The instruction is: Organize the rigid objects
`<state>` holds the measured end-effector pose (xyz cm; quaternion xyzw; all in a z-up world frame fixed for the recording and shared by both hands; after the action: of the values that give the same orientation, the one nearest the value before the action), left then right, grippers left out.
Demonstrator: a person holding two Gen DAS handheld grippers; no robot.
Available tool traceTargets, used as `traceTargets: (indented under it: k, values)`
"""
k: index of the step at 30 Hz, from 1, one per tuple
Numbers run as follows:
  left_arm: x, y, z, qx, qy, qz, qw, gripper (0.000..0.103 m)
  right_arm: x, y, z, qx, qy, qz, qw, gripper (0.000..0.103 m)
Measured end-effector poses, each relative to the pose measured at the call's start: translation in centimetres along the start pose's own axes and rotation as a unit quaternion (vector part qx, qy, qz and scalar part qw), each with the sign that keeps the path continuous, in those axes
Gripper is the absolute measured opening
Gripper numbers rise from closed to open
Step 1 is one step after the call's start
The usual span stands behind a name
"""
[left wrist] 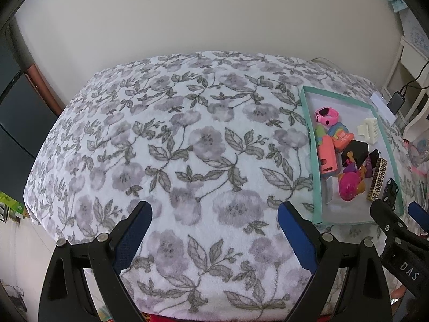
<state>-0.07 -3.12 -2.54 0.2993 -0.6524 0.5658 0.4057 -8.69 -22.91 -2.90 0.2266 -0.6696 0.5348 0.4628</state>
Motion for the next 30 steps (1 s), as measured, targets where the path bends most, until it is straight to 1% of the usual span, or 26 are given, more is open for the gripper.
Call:
traceTargets:
  k: [30]
  values:
    - [-0.26, -0.06, -0.38, 0.002, -0.007, -0.003, 1.0, 0.095, -0.49, -0.12, 0.07, 0.013, 0.001, -0.002, 1.0, 0.103]
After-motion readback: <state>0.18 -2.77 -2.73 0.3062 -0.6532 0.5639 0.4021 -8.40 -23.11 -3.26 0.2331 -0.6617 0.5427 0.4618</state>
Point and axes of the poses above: each gripper's, at about its wrist camera, not at the fingertips, and x roughly against the way its jaws point, z to its right, y to its underside, the point moved 4 cm from there along -x, roughly the way its jaws point, and after that the axes turned 8 degrees about x, right-handed, at the moved point
